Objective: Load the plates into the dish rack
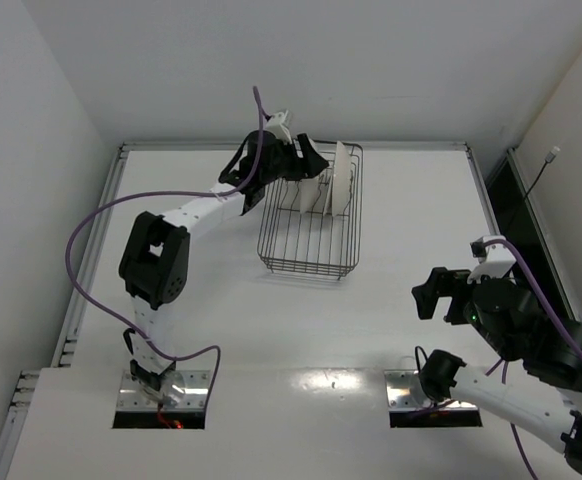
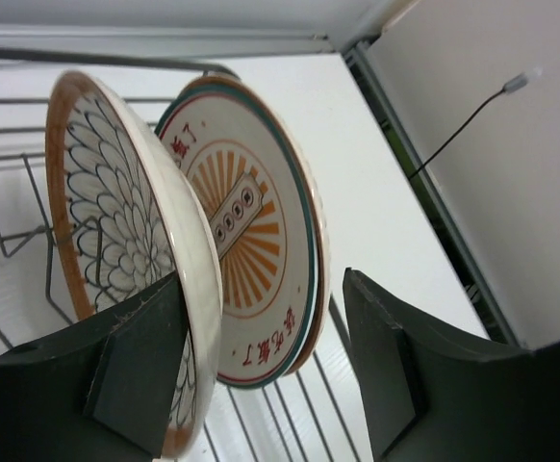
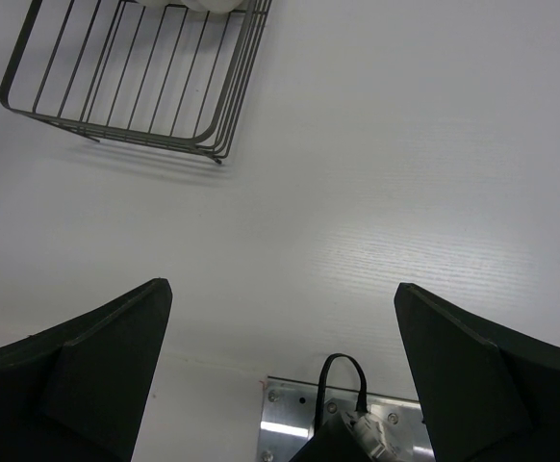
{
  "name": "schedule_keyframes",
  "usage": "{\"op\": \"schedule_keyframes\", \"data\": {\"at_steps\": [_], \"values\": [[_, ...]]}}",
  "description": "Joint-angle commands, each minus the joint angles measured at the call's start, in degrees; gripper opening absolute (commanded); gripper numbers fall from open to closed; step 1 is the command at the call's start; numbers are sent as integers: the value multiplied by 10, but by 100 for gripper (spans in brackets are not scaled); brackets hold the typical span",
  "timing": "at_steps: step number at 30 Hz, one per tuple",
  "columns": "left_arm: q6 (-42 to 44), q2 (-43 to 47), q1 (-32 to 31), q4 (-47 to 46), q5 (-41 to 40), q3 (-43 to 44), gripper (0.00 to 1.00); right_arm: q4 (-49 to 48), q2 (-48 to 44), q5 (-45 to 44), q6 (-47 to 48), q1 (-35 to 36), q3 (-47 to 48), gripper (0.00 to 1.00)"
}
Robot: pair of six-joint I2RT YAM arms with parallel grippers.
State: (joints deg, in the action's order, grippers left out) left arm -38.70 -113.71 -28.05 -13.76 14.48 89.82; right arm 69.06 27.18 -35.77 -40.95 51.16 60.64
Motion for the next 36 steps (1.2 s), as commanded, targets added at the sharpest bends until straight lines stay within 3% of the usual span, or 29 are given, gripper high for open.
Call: {"op": "schedule_keyframes", "data": {"at_steps": [1,17,23,28,31,32,33,34,35,36], "values": [[56,48,-17,32,8,4,61,-21,7,-1,3,3,-3,99],[112,175,24,74,-57,-97,61,-21,7,-1,3,3,-3,99],[123,298,18,142,-227,-156,61,-21,18,-1,3,3,3,99],[163,331,18,276,-320,-97,61,-9,53,45,3,3,16,99],[163,395,-3,269,-354,-145,61,-16,60,66,9,3,16,99],[163,428,-17,197,-390,-188,61,-16,60,66,9,3,16,99],[183,497,-41,145,-390,-289,62,-16,53,66,9,3,16,99],[183,525,-46,110,-382,-329,71,-16,53,66,9,3,16,99],[173,544,-46,89,-377,-353,85,-16,47,66,9,3,23,99],[173,553,-46,101,-377,-352,85,-16,40,66,9,3,30,99]]}}
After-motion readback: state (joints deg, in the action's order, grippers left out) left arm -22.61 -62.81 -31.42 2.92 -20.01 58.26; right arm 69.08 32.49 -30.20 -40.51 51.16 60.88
